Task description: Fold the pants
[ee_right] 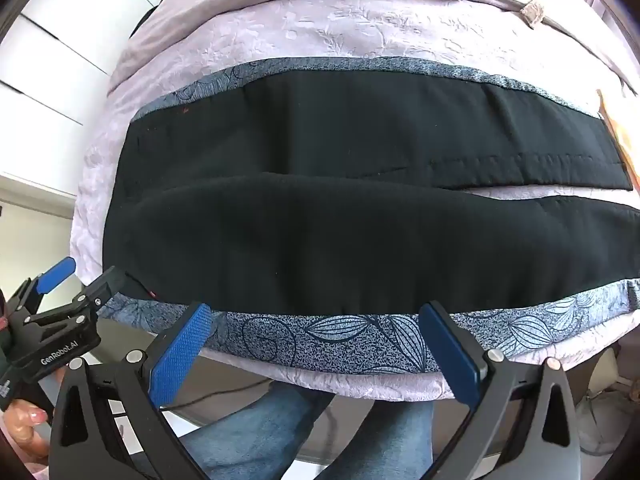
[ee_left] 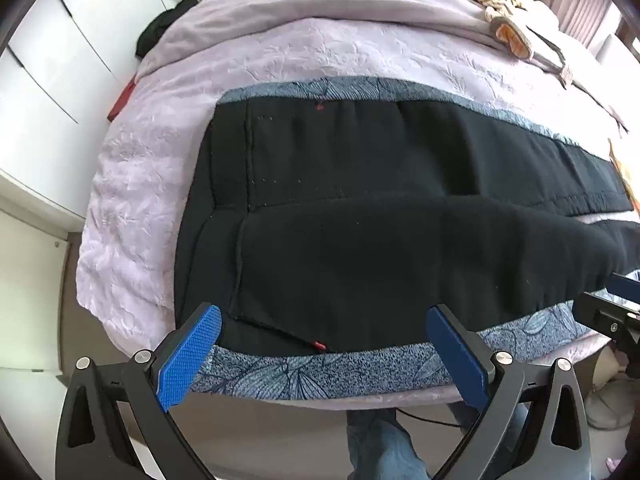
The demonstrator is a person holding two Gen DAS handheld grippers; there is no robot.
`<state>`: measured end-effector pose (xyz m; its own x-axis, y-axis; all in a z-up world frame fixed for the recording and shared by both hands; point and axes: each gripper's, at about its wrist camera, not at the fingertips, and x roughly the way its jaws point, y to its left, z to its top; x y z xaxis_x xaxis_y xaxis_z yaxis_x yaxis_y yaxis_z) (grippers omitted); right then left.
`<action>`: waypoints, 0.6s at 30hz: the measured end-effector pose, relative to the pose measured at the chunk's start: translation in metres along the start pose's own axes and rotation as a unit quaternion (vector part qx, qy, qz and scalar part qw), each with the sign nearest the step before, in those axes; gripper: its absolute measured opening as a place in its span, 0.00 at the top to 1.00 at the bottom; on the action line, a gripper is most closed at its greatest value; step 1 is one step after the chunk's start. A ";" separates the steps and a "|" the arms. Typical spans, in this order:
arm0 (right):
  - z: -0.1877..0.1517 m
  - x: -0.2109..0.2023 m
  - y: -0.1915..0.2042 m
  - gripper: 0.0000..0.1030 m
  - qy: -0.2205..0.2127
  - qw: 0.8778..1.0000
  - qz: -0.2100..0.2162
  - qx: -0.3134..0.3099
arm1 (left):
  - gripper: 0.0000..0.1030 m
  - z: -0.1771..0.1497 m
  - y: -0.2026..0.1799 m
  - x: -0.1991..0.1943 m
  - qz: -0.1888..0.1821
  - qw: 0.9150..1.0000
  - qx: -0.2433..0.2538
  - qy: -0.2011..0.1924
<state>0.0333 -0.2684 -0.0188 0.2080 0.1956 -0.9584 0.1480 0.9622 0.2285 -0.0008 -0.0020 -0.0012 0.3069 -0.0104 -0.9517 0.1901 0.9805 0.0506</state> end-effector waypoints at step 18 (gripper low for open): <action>-0.001 0.017 0.006 0.00 0.034 0.998 0.042 0.010 | 0.00 -0.006 0.000 0.013 -0.017 0.999 -0.003 0.050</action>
<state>0.0365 -0.2593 -0.0341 0.1552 0.2887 -0.9447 0.1511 0.9381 0.3115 -0.0022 -0.0013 -0.0157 0.2059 -0.0253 -0.9782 0.1941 0.9809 0.0155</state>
